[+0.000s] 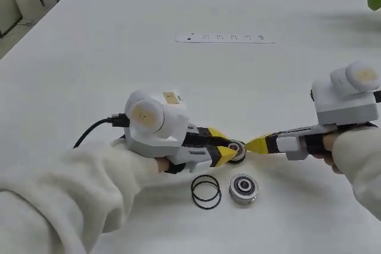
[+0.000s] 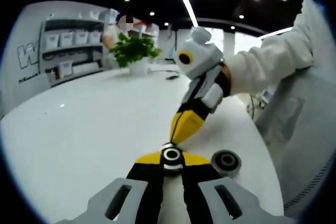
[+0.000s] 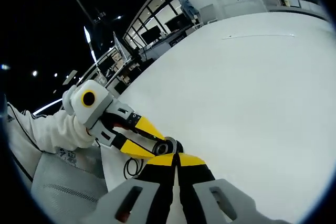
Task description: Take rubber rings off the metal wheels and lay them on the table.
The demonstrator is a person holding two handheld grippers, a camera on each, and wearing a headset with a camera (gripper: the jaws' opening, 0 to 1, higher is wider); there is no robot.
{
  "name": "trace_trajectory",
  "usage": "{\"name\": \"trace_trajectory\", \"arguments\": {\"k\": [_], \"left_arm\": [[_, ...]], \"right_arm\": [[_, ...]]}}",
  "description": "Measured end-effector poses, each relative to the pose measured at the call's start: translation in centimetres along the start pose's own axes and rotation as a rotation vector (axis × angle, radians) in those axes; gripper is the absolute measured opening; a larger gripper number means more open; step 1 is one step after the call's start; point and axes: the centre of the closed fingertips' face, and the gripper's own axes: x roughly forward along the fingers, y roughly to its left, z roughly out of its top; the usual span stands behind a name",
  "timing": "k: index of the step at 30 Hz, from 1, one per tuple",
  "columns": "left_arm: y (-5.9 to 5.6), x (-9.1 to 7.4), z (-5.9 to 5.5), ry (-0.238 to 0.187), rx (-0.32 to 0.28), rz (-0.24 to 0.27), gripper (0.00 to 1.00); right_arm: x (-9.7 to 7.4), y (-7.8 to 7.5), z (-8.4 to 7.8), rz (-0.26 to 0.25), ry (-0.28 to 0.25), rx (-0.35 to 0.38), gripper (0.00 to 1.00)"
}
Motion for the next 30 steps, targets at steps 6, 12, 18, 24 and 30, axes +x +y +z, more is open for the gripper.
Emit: {"name": "trace_trajectory", "arguments": {"k": [6, 12, 18, 24, 30], "left_arm": [[-0.05, 0.02, 0.11, -0.016, 0.004, -0.007, 0.14], [-0.05, -0.01, 0.11, -0.029, 0.003, -0.009, 0.14], [-0.07, 0.05, 0.09, -0.029, 0.005, -0.007, 0.14], [-0.08, 0.09, 0.1, -0.028, 0.007, -0.006, 0.14], [-0.08, 0.09, 0.11, -0.028, 0.01, -0.003, 0.14]], "right_arm": [[-0.01, -0.01, -0.1, 0.012, -0.005, 0.133, 0.0], [-0.03, -0.13, -0.02, 0.026, -0.015, 0.187, 0.0], [0.01, 0.01, 0.13, 0.032, -0.014, 0.189, 0.0], [-0.01, 0.12, 0.23, 0.033, -0.011, 0.192, 0.0], [0.02, 0.26, 0.38, 0.035, -0.008, 0.183, 0.0]]}}
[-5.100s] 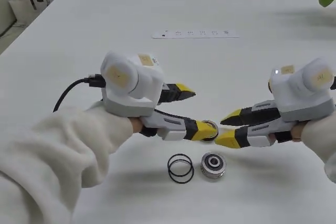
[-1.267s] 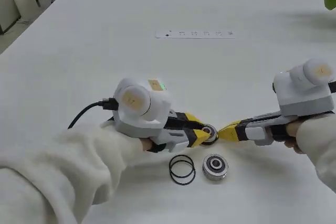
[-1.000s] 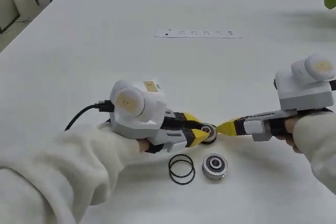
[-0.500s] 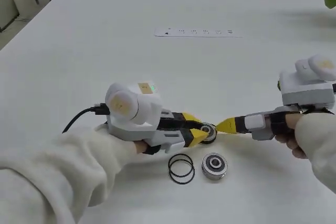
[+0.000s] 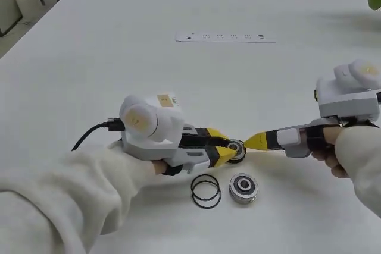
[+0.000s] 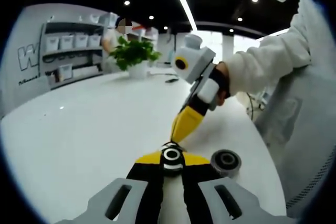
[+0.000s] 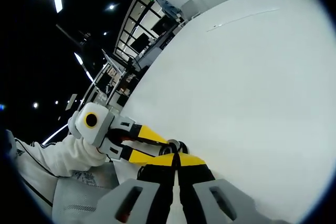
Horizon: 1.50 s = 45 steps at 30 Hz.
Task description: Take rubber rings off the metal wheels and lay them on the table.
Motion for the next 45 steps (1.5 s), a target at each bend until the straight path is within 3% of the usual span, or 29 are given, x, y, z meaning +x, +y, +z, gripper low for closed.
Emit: {"name": "trace_trajectory", "arguments": {"k": [45], "left_arm": [[0.3, -0.6, 0.0, -0.001, -0.018, 0.007, 0.13]], "right_arm": [[0.3, 1.6, 0.6, 0.032, 0.005, -0.04, 0.0]]}}
